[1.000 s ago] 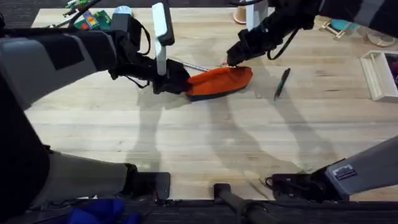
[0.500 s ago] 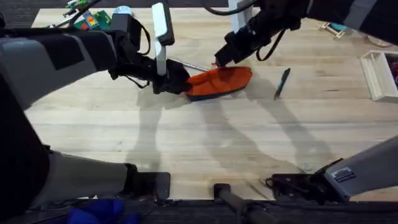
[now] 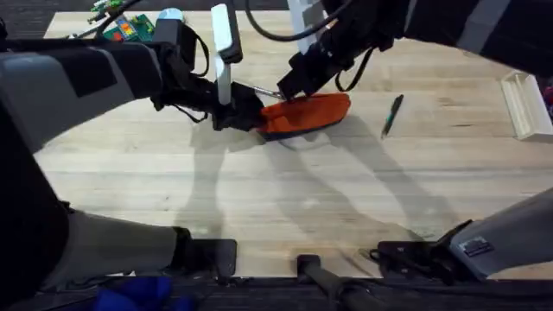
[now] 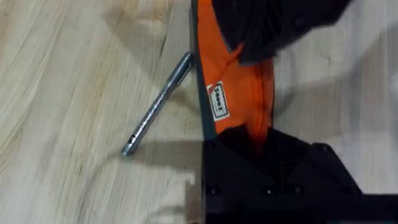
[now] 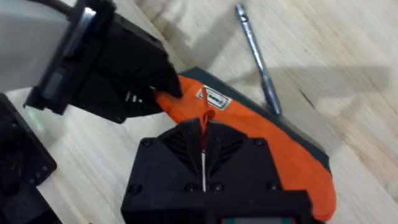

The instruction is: Unzip the bag, pick up the pens from the table one at a time and place them inside, then zip the bag closed.

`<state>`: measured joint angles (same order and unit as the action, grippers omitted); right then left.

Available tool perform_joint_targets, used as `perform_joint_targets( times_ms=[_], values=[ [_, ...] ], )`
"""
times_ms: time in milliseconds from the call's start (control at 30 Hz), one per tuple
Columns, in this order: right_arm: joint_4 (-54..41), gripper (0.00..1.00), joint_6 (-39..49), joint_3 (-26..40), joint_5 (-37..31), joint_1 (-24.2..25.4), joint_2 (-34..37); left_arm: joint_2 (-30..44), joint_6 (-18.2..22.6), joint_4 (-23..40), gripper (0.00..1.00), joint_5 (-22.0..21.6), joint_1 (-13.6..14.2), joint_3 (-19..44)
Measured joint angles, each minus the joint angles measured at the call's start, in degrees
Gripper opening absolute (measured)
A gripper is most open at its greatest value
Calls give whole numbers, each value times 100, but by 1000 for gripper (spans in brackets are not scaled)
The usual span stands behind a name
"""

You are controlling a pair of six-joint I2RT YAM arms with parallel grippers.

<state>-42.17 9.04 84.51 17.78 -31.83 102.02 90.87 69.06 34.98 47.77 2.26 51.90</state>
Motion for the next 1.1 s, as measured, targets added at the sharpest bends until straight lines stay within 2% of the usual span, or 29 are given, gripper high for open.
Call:
perform_joint_targets(
  times_ms=[300, 1100],
  values=[
    [151, 30, 0, 0, -26, -305, 0, 0, 0, 13, 40, 1, 0, 0],
    [291, 30, 70, 0, 668, -352, 0, 0, 0, 13, 40, 2, 0, 0]
  ],
)
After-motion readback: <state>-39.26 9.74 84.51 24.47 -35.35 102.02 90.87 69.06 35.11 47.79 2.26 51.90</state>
